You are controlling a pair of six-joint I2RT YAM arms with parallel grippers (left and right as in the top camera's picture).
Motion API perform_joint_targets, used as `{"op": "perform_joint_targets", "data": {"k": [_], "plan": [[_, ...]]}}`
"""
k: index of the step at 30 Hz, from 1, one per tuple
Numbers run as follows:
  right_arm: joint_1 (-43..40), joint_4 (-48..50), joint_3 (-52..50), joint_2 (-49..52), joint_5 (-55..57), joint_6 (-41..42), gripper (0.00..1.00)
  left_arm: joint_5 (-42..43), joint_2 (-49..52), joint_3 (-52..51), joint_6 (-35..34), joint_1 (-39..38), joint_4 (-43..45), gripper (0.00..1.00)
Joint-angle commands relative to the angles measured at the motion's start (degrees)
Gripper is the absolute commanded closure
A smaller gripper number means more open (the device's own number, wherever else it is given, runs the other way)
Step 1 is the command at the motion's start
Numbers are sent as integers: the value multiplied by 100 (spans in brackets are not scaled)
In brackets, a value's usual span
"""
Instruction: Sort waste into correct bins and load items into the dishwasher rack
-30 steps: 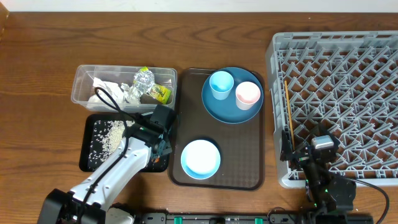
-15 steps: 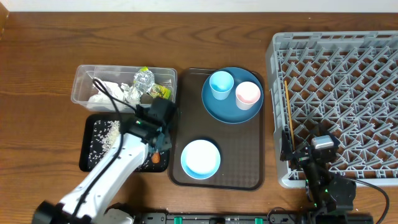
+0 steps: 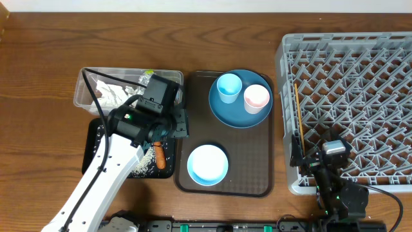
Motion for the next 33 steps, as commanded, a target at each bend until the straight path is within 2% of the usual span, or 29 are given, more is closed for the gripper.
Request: {"op": "perform_joint_targets", "data": {"k": [1, 5, 9, 18, 21, 23, 25, 29, 33], "plan": [[26, -13, -9, -31, -26, -13, 1, 179, -35, 87, 109, 28, 22, 43], [26, -13, -9, -31, -28, -13, 1, 179, -35, 87, 109, 28, 20, 18], [26, -13, -9, -31, -28, -13, 1, 177, -35, 85, 109, 28, 20, 9], [26, -11, -9, -31, -57, 55, 1, 179, -35, 85, 109, 28, 20, 2], [26, -11, -9, -31, -61, 345, 1, 179, -35, 85, 109, 28, 20, 1], [26, 133, -9, -31, -68, 822, 1, 179, -35, 85, 109, 28, 20, 1], [26, 260, 9, -31, -68, 885, 1, 179, -35, 85, 109, 28, 20, 1], [26, -131, 374, -15, -70, 1003, 1, 179, -35, 85, 109, 28, 20, 0], [26, -809, 1255, 229, -70, 1189, 1, 179, -35, 85, 109, 28, 20, 0]]}}
